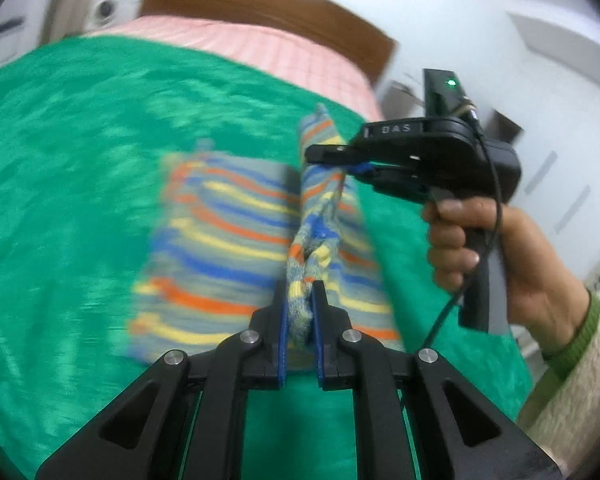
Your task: Fold small clothes
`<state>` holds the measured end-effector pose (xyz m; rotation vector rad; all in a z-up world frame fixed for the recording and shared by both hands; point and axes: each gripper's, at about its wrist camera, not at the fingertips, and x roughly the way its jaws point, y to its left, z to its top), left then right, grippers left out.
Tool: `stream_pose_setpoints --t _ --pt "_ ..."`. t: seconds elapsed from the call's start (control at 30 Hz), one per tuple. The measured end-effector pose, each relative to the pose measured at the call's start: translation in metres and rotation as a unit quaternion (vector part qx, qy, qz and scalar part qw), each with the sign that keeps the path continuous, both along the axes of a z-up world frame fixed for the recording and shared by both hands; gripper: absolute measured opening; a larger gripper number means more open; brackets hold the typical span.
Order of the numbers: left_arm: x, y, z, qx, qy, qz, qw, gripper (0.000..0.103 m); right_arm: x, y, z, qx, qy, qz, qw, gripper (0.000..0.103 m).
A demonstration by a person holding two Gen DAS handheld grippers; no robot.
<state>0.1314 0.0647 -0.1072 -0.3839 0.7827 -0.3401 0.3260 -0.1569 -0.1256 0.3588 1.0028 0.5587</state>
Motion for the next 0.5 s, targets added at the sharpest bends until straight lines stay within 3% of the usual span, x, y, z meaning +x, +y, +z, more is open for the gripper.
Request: stream_pose_setpoints --t 0.17,0.23,0.27,0.3,0.33,0.4,0.5 --pt "0.011 0.04 -0.02 0.001 0.048 0.045 0.9978 0.011 0.021 0.072 -0.024 -0.013 0.003 0.013 1.0 0.012" --pt "0.01 0.046 -0.026 0.014 0.068 0.057 0.996 0.018 0.024 0.086 -0.035 0.007 0.018 0.017 1.0 0.026" --pt "0.01 0.053 -0.028 0.019 0.071 0.064 0.9953 0.027 0.026 0.088 -0.04 0.031 0.032 0.017 0.999 0.036" --pt "0.007 0.058 -0.028 0.02 0.07 0.065 0.9952 0.04 0.024 0.088 -0.042 0.052 0.038 0.015 0.998 0.038" --pt "0.004 0.063 -0.027 0.014 0.066 0.066 0.9955 0.046 0.019 0.085 -0.04 0.065 0.034 0.011 0.997 0.038" --pt "-0.001 0.064 -0.022 0.0 0.048 0.063 0.9969 0.057 0.002 0.07 -0.028 0.064 0.003 0.011 0.998 0.038" --pt "0.007 0.049 -0.021 0.008 0.037 0.04 0.9985 0.061 -0.035 0.049 0.003 0.004 -0.068 0.042 0.997 0.038"
